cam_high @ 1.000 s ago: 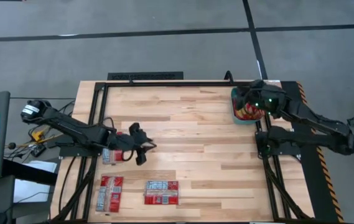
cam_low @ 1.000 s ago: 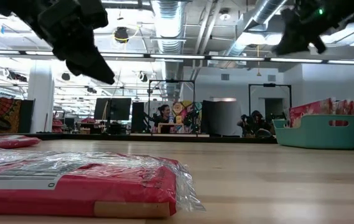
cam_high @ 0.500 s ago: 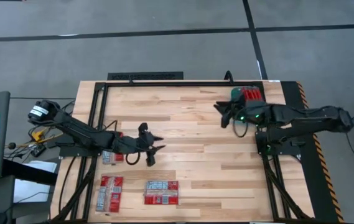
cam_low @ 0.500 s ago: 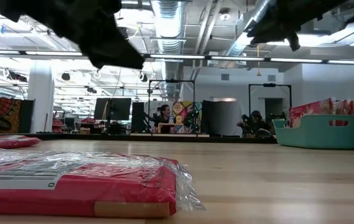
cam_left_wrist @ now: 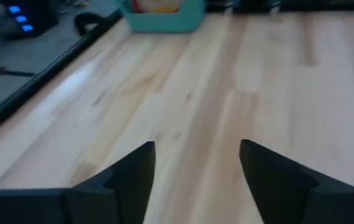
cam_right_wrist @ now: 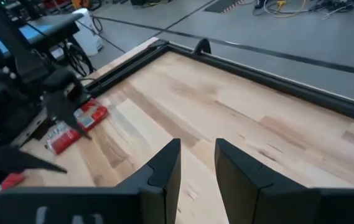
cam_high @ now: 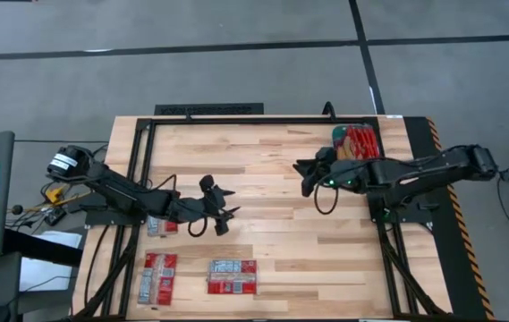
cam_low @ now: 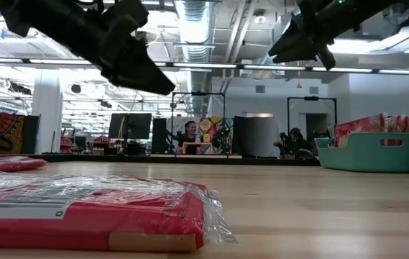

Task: Sort popcorn bags into baskets
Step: Put the popcorn bag into the green bin

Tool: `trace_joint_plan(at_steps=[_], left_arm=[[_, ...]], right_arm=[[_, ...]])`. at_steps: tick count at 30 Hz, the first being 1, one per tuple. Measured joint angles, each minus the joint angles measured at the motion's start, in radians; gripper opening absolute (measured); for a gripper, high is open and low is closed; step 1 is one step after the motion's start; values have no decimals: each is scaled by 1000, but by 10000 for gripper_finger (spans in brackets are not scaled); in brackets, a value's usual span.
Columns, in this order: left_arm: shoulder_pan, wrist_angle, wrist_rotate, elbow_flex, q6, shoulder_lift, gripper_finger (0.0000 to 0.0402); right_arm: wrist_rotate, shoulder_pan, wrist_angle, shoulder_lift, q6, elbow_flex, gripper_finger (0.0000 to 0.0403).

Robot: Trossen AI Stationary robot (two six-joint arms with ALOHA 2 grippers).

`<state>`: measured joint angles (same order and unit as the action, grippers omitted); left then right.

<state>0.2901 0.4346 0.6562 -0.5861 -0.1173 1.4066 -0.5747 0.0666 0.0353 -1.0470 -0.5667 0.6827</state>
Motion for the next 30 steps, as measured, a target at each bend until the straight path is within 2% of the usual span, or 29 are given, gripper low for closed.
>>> trace_joint_plan(at_steps=[6,9,11,16,20,22,27,30], left_arm=[[-31,5,32,0,31,-6,276],[-69,-3,32,0,-1,-6,283],[-92,-40,33,-1,-27,-6,283],[-95,-278,35,-1,-185,-6,274],[-37,-483,61,-1,-343,-6,265],[-12,-575,15,0,-424,-6,261],[70,-747,-227,-1,-540,-6,253],[124,-900,-327,-31,-648,-6,248]], right_arm=[[51,8,5,-51,-65,0,123],[104,22,0,-95,-92,0,125],[106,48,-30,-132,-45,0,125],[68,123,-129,-207,118,0,122],[-10,156,-143,-243,155,0,122],[-33,161,-140,-262,157,0,124],[-39,151,-141,-315,159,0,129],[-39,142,-140,-344,160,0,130]])
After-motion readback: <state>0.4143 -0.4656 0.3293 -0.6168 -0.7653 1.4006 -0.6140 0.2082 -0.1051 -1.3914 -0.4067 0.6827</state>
